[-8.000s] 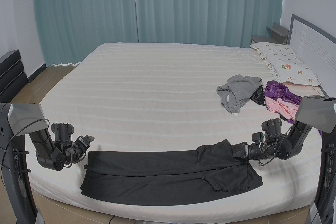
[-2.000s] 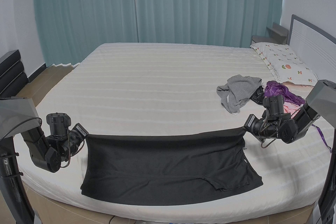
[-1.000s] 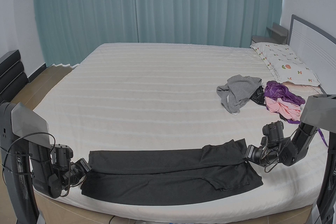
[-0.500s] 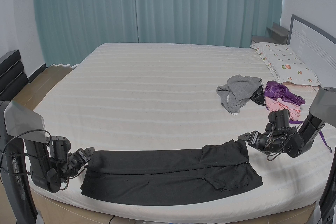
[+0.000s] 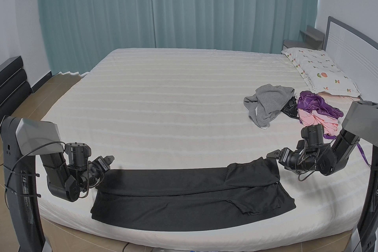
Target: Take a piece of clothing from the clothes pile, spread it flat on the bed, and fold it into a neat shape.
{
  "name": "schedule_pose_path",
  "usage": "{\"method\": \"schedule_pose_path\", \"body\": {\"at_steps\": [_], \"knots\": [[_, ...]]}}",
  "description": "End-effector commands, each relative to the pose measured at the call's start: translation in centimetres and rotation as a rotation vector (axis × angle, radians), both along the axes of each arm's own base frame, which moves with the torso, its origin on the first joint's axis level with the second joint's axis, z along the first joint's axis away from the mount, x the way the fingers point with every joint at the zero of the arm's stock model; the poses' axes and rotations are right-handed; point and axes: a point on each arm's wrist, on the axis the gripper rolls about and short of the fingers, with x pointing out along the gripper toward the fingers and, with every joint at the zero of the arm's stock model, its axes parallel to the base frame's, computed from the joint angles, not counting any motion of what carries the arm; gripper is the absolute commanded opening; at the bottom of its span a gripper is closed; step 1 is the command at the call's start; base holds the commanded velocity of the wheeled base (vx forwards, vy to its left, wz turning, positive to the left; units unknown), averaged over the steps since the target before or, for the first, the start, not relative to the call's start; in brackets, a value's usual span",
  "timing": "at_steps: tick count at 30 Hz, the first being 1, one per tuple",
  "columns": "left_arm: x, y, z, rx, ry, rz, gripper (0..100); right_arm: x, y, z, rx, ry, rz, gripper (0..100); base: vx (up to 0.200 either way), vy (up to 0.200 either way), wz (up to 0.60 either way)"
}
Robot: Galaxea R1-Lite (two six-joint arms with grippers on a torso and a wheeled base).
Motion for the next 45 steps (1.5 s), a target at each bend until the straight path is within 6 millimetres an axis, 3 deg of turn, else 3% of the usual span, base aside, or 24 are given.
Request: {"method": "schedule_pose_path", "body": {"at_steps": [1, 3, 4, 16, 27, 28, 34, 39, 41, 45], "knots": [[0.2, -0.2, -1.5, 0.005, 0.034, -0.008, 100, 0.1, -0.1, -0.7, 0.001, 0.019, -0.003, 100, 0.000, 0.000, 0.00], [0.3, -0.2, -1.8, 0.005, 0.037, -0.007, 100, -0.2, -0.1, -1.0, 0.001, 0.035, -0.002, 100, 0.000, 0.000, 0.00], [0.3, -0.2, -1.8, 0.005, 0.036, -0.007, 0, -0.3, -0.1, -1.1, 0.000, 0.038, -0.002, 100, 0.000, 0.000, 0.00], [0.3, 0.9, -1.8, -0.002, 0.032, 0.043, 0, -0.7, -0.1, -1.4, -0.001, 0.057, -0.004, 100, 0.000, 0.000, 0.00], [0.4, 1.1, -1.6, -0.015, 0.024, 0.051, 0, 0.3, -0.2, -1.9, -0.002, 0.047, -0.017, 100, 0.000, 0.000, 0.00], [0.4, 1.1, -1.7, -0.016, 0.025, 0.052, 100, 0.7, -0.3, -2.1, -0.002, 0.042, -0.023, 100, 0.000, 0.000, 0.00], [0.4, 1.2, -1.6, -0.047, 0.020, 0.077, 100, 2.3, 0.0, -2.2, 0.058, 0.027, -0.081, 100, 0.000, 0.000, 0.00], [0.3, 1.5, -0.4, -0.092, -0.010, 0.116, 100, 2.2, 0.0, -2.5, 0.048, 0.032, -0.090, 100, 0.000, 0.000, 0.00], [-0.4, 1.9, 0.8, -0.099, -0.024, 0.123, 100, 2.0, 0.0, -2.4, 0.047, 0.036, -0.091, 100, 0.000, 0.000, 0.00], [-1.5, 2.1, 1.2, -0.106, -0.008, 0.118, 100, 1.6, -0.1, -2.3, 0.045, 0.042, -0.092, 100, 0.000, 0.000, 0.00]]}}
